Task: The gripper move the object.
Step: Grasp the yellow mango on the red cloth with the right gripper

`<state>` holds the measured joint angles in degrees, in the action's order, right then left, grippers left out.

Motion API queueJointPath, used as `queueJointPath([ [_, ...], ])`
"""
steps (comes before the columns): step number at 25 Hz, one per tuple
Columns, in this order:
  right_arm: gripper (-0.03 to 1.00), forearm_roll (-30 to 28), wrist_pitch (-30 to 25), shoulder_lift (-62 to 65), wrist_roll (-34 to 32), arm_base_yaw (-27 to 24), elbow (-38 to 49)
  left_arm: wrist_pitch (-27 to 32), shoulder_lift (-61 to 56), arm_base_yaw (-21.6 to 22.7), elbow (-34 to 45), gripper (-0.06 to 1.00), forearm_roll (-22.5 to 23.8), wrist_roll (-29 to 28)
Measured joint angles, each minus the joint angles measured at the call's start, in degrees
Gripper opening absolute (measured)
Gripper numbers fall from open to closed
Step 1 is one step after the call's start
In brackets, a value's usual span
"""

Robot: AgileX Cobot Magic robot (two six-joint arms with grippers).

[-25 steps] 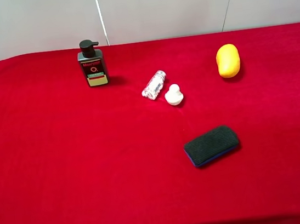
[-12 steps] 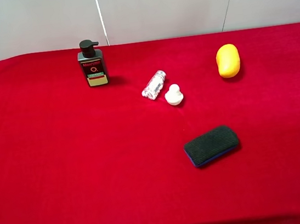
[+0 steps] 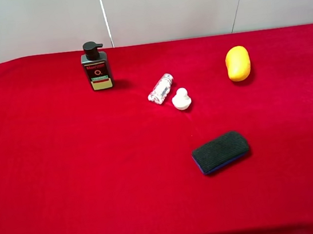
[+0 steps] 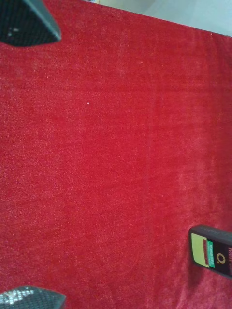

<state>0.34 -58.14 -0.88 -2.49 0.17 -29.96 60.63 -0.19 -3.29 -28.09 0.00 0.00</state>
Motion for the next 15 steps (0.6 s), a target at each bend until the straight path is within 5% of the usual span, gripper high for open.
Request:
queueJointPath([
  [15, 0.69, 1.11, 5.54, -25.2, 0.0, 0.0, -8.23, 0.0, 0.0, 0.0, 0.0, 0.99, -0.34, 0.0],
])
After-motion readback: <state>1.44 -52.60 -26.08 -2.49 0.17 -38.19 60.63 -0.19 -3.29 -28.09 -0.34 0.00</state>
